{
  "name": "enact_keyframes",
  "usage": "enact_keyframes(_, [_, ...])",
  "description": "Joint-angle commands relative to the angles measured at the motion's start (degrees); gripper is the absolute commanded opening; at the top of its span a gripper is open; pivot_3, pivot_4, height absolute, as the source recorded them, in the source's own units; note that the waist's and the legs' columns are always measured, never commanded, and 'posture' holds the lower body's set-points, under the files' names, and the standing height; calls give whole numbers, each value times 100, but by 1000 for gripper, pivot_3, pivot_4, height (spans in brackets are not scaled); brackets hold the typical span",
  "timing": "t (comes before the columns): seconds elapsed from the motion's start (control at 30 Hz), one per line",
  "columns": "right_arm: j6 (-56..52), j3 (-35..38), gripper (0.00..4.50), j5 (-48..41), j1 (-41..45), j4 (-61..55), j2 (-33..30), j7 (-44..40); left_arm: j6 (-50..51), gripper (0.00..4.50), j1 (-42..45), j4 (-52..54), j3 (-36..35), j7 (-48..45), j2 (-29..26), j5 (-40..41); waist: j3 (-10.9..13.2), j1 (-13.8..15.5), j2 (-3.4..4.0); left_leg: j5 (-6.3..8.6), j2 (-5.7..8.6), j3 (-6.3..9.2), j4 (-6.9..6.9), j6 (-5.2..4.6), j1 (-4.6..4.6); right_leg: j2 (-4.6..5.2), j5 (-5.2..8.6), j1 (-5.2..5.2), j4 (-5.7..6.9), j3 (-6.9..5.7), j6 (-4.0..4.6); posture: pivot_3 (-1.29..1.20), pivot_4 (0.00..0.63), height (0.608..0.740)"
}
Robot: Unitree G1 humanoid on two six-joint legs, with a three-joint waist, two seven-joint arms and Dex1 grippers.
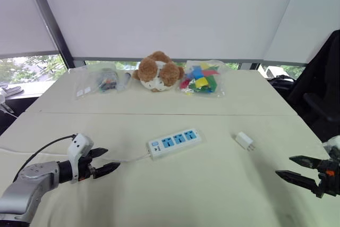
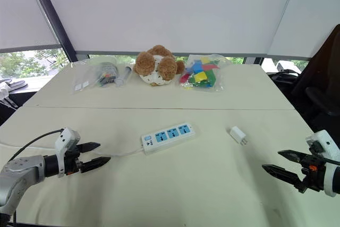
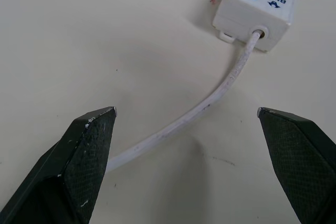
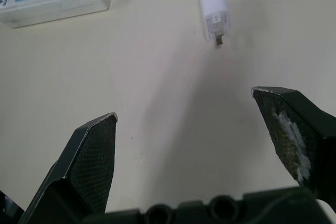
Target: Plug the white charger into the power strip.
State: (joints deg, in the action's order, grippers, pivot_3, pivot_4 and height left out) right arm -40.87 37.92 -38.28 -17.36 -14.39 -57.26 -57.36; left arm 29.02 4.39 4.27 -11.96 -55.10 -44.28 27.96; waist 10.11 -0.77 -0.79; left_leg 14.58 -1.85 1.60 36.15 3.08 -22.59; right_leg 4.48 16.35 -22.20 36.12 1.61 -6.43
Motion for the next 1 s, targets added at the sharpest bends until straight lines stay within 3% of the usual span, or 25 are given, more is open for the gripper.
enact_keyframes(0.03, [4,-32,4500,13,107,-225,51,70,-264,4440,-19,75,-6,-3,32,-98,0,5,-1,0,0,0,0,0,0,0,0,0,0,0,0,0,150,739])
enact_keyframes(1.0, [147,-429,4500,308,333,-305,227,338,-199,4440,516,-91,111,-103,-81,-174,0,14,-1,0,1,1,4,0,-1,-1,-4,2,5,0,-7,0,150,739])
